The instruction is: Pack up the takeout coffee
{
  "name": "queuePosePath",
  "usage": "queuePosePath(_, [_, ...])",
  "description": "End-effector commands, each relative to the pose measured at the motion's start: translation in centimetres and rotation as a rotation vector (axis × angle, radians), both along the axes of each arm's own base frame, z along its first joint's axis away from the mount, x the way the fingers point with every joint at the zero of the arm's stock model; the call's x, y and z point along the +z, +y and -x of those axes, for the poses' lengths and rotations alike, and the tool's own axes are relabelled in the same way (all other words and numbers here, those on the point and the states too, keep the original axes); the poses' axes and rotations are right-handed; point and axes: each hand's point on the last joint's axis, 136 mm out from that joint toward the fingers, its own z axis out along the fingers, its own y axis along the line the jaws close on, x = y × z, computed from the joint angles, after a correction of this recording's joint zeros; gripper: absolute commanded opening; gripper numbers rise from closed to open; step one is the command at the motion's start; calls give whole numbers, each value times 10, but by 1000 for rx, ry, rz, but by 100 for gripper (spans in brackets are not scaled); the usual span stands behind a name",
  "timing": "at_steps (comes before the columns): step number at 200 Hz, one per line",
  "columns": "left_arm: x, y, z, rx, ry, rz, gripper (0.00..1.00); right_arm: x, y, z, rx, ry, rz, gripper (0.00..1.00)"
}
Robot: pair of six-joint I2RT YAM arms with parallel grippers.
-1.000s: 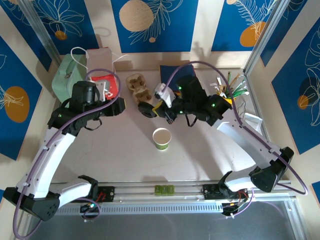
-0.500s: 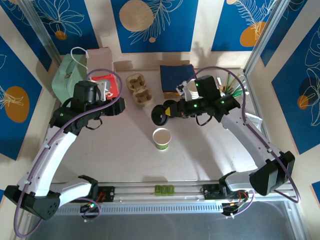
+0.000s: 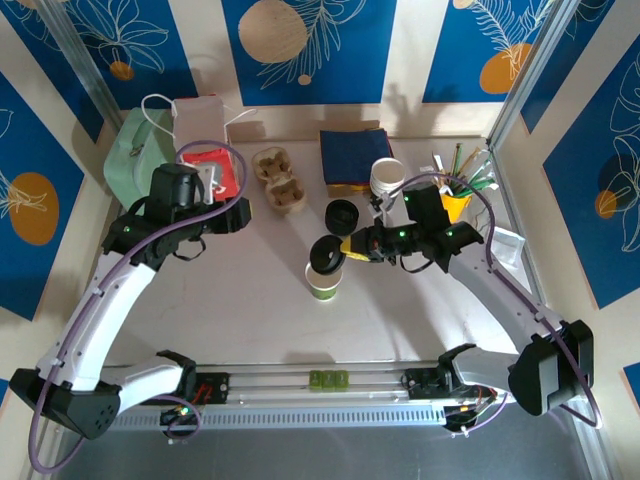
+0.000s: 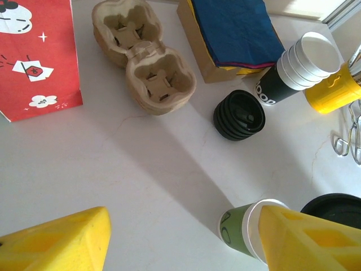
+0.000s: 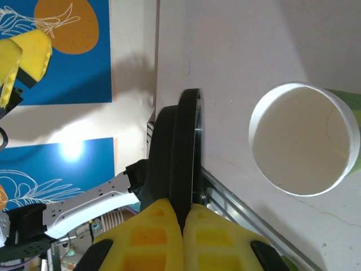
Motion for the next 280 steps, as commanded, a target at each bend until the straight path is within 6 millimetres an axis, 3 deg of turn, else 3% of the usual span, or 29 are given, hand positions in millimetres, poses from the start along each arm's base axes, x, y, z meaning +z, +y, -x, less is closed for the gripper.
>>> queuePosePath(1, [-6,-1,-2,-4,15,6,70,1,0,2,-4,20,-68,0])
queuePosePath(173, [-16,-4,0,-14,49,21,70,-67,-11,1,-86,114,11,3])
queuePosePath(280, [-21,-4,0,-5,77,16,70,-83,-12,-2,-102,161,17,13])
